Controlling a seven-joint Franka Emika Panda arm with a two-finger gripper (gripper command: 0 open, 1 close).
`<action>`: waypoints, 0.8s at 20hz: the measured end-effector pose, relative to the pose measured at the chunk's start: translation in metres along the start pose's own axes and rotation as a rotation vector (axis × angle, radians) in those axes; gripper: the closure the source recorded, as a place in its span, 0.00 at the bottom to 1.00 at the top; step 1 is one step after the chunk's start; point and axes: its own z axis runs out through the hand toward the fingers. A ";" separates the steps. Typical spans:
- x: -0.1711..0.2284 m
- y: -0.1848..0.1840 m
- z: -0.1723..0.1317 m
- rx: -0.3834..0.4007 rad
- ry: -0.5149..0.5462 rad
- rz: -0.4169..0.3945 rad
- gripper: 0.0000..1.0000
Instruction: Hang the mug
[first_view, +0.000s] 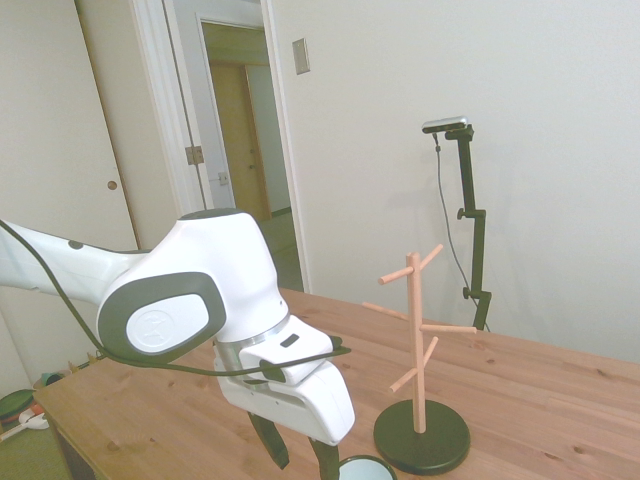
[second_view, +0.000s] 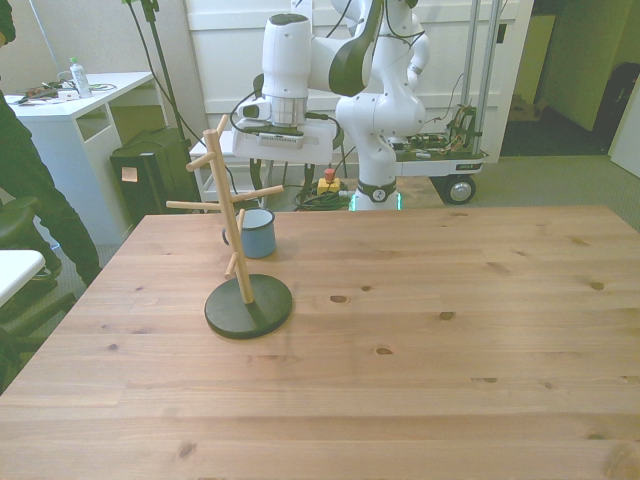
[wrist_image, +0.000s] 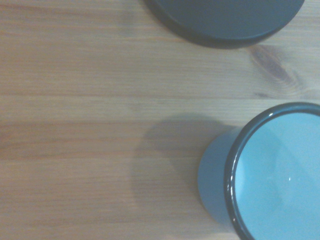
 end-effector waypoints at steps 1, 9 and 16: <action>0.002 -0.001 0.002 -0.001 0.002 -0.004 0.00; 0.009 -0.015 0.019 0.000 0.009 -0.031 0.00; 0.009 -0.033 0.030 -0.004 -0.007 -0.060 1.00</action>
